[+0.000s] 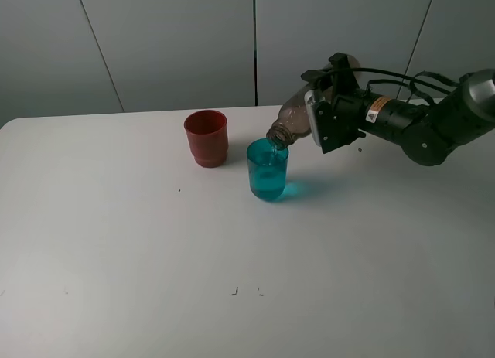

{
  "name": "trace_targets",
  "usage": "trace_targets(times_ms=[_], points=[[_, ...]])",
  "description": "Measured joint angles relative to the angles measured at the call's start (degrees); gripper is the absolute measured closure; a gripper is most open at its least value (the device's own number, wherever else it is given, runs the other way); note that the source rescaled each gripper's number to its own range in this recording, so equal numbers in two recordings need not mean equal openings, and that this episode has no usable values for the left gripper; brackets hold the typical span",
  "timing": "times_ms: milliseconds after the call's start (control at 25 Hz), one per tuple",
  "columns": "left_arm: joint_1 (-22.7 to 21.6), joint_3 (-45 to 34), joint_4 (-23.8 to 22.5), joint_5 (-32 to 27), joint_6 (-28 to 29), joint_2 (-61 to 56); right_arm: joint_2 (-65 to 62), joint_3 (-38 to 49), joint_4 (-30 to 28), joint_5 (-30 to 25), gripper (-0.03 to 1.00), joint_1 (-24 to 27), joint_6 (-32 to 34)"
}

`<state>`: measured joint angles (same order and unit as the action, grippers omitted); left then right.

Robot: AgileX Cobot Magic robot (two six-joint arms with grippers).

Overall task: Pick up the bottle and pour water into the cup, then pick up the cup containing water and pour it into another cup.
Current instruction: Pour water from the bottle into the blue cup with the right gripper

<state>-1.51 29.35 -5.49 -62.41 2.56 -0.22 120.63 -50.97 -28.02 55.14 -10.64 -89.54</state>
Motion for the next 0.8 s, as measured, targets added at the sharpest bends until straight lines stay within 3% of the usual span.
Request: trace_targets(times_ms=[400,800], points=[[0.0,0.0,0.0,0.0,0.0,0.0,0.0,0.0,0.0,0.2,0.93,0.0,0.0],[0.0,0.0,0.0,0.0,0.0,0.0,-0.2,0.0,-2.3,-0.5,0.93,0.0,11.0]])
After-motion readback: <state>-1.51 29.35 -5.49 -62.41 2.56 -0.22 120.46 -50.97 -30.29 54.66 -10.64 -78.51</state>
